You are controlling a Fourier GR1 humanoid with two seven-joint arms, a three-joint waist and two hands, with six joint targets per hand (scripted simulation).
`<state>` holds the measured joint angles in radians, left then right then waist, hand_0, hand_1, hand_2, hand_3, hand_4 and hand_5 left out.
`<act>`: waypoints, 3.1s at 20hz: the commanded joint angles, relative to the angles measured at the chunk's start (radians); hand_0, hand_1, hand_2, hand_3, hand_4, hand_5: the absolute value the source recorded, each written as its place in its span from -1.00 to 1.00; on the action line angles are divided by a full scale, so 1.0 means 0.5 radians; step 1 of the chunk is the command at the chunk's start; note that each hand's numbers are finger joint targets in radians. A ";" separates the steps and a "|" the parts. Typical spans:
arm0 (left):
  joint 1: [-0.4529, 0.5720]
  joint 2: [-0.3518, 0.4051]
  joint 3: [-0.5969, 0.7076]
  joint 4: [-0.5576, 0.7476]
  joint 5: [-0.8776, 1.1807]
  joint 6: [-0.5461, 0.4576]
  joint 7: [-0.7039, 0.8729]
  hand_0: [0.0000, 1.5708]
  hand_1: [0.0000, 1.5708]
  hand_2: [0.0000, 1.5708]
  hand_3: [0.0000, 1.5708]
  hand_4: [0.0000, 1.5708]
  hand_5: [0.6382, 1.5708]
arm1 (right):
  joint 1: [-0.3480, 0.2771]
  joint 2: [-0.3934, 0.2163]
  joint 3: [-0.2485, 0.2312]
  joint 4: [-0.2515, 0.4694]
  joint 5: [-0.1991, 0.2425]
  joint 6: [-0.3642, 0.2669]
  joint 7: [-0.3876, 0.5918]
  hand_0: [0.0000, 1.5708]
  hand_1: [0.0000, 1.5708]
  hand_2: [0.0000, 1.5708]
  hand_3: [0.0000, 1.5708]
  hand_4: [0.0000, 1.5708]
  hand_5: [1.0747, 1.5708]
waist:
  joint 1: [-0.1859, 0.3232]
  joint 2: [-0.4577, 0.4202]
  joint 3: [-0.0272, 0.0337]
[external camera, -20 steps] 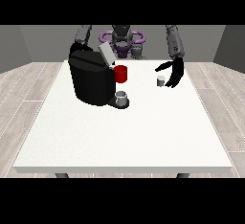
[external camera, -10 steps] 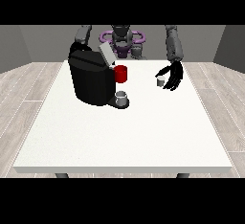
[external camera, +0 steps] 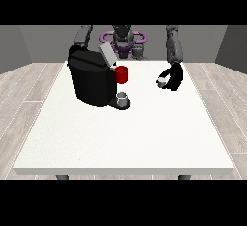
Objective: Insert the coffee pod into the coffee machine and close the lid
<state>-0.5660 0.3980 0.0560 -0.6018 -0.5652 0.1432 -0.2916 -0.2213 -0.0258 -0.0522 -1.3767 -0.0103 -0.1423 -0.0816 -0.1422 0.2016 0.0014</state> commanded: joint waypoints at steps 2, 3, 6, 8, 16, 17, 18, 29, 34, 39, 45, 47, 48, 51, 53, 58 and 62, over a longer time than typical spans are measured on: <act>-0.011 0.011 -0.054 0.125 -0.116 0.005 -0.024 0.24 0.24 0.34 0.01 -0.59 1.00 | -0.036 -0.012 -0.003 -0.062 -0.021 -0.013 0.144 -1.00 -1.00 -1.00 -1.00 -0.38 1.00 | -0.026 -0.032 -0.004; 0.017 0.054 -0.026 0.170 -0.120 0.052 -0.089 0.31 0.31 0.42 0.13 -0.63 1.00 | 0.081 0.049 0.127 -0.121 0.018 -0.101 0.073 -1.00 -1.00 -1.00 -1.00 -0.46 1.00 | -0.041 -0.026 -0.004; -0.065 0.002 -0.031 0.124 -0.137 0.039 -0.086 0.56 0.56 0.73 0.66 -0.40 1.00 | -0.033 0.032 -0.008 0.020 -0.003 -0.097 0.056 -1.00 -1.00 -1.00 -1.00 -0.49 1.00 | 0.025 -0.034 -0.003; -0.106 0.050 -0.030 0.108 -0.121 -0.082 -0.107 0.68 0.68 0.82 0.79 -0.30 1.00 | 0.053 0.000 0.023 0.030 0.003 -0.022 0.044 -1.00 -1.00 -1.00 -1.00 -0.45 1.00 | 0.003 -0.085 -0.003; -0.264 -0.005 -0.089 -0.082 -0.111 -0.349 -0.074 0.68 0.68 0.76 0.72 -0.26 1.00 | 0.031 -0.008 -0.029 0.223 -0.028 -0.008 0.009 -1.00 -1.00 -1.00 -1.00 -0.38 1.00 | 0.074 -0.242 -0.003; -0.267 -0.014 -0.091 -0.109 -0.099 -0.392 -0.053 0.64 0.64 0.73 0.70 -0.29 1.00 | 0.036 -0.036 -0.042 0.234 -0.030 -0.007 0.097 -1.00 -1.00 -1.00 -1.00 -0.38 1.00 | 0.090 -0.300 -0.003; -0.323 0.036 -0.037 -0.130 -0.051 -0.409 -0.139 0.58 0.58 0.69 0.67 -0.32 1.00 | 0.015 -0.098 -0.141 0.303 -0.126 0.109 -0.124 -1.00 -1.00 -1.00 -1.00 -0.40 1.00 | 0.076 -0.172 -0.002; -0.648 0.012 0.000 -0.193 -0.088 -0.544 0.140 0.60 0.60 0.70 0.64 -0.29 1.00 | -0.066 0.015 -0.011 0.268 -0.046 0.010 -0.065 -1.00 -1.00 -1.00 -1.00 -0.37 1.00 | -0.051 -0.188 -0.003; -0.874 0.076 0.066 -0.171 -0.080 -0.586 0.295 0.36 0.36 0.55 0.57 -0.34 1.00 | -0.109 0.047 0.058 0.207 -0.048 0.048 -0.004 -1.00 -1.00 -1.00 -1.00 -0.34 1.00 | -0.175 -0.185 -0.003; -1.004 0.121 0.139 -0.115 -0.071 -0.569 0.392 0.54 0.54 0.59 0.51 -0.38 1.00 | -0.154 0.010 0.109 0.091 -0.007 0.024 0.080 -1.00 -1.00 -1.00 -1.00 -0.35 1.00 | -0.266 -0.139 -0.003; -1.125 0.134 0.161 -0.118 -0.069 -0.557 0.328 0.64 0.64 0.71 0.62 -0.34 1.00 | -0.240 -0.027 0.062 0.053 -0.013 0.020 0.043 -1.00 -1.00 -1.00 -1.00 -0.30 1.00 | -0.301 0.014 -0.002; -1.140 0.154 0.157 -0.084 -0.091 -0.568 0.359 0.63 0.63 0.69 0.61 -0.34 1.00 | -0.218 -0.055 0.070 0.027 0.000 0.030 0.103 -1.00 -1.00 -1.00 -1.00 -0.30 1.00 | -0.339 0.022 -0.003; -1.142 0.084 0.125 -0.099 -0.126 -0.505 0.433 0.61 0.61 0.67 0.58 -0.36 1.00 | -0.261 -0.059 0.018 0.045 -0.034 0.020 0.084 -1.00 -1.00 -1.00 -1.00 -0.34 1.00 | -0.332 0.018 -0.002; -1.162 0.165 0.176 -0.053 -0.116 -0.492 0.342 0.61 0.61 0.65 0.57 -0.38 1.00 | -0.244 -0.008 0.105 -0.042 0.036 -0.031 0.082 -1.00 -1.00 -1.00 -1.00 -0.39 1.00 | -0.358 0.090 -0.003; -1.215 0.166 0.169 -0.055 -0.107 -0.567 0.345 0.66 0.66 0.69 0.59 -0.38 1.00 | -0.255 0.002 0.080 -0.004 0.036 -0.060 0.071 -1.00 -1.00 -1.00 -1.00 -0.33 1.00 | -0.343 0.110 -0.003; -1.216 0.185 0.157 -0.053 -0.126 -0.605 0.343 0.66 0.66 0.69 0.56 -0.36 1.00 | -0.213 -0.054 0.002 0.028 -0.030 -0.001 0.041 -1.00 -1.00 -1.00 -1.00 -0.35 1.00 | -0.314 0.113 -0.002; -1.228 0.081 0.124 -0.064 -0.150 -0.557 0.365 0.56 0.56 0.63 0.54 -0.35 1.00 | -0.302 -0.048 -0.033 0.039 -0.058 -0.021 0.085 -1.00 -1.00 -1.00 -1.00 -0.37 1.00 | -0.292 0.126 -0.002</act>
<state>-1.1640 0.4600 0.1296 -0.6271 -0.6308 -0.1335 -0.1206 -0.3538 -0.0483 -0.0436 -1.3792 -0.0224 -0.1503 -0.0328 -0.3021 0.2566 0.0001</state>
